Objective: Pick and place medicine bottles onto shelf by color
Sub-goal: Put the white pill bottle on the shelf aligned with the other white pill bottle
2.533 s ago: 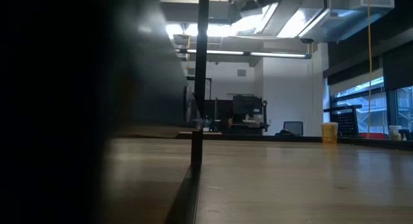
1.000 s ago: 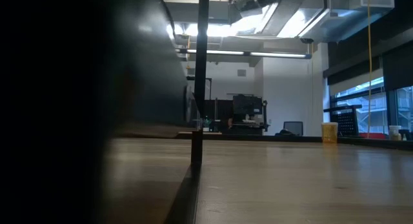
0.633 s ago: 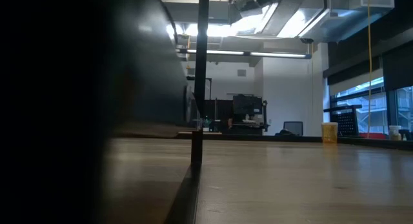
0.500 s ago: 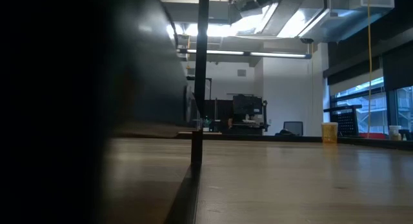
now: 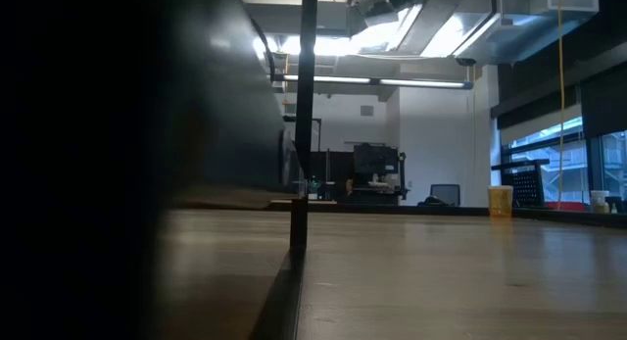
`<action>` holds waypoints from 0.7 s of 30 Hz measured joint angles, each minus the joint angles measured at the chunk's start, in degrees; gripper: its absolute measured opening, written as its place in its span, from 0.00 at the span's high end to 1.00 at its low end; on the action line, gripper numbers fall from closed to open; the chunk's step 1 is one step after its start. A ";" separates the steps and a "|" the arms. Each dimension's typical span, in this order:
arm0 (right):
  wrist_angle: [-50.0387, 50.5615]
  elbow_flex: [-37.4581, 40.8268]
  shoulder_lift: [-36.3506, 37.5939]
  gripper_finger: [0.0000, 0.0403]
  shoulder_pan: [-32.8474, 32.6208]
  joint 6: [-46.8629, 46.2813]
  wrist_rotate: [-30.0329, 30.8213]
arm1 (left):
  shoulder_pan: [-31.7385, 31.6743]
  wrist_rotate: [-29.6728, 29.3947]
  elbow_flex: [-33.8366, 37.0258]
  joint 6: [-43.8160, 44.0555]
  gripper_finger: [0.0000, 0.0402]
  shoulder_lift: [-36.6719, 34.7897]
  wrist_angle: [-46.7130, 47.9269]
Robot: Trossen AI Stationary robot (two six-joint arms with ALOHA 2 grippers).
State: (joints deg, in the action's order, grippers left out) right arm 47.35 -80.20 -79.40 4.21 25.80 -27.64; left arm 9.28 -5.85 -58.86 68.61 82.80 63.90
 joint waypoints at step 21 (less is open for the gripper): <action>0.04 0.00 0.00 0.36 -0.01 0.00 0.02 | 0.00 1.05 2.43 -0.18 0.32 2.43 -3.50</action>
State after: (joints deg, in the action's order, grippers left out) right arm 47.40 -80.20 -79.40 4.20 25.80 -27.62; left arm 9.28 -4.80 -56.42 68.42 85.23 60.40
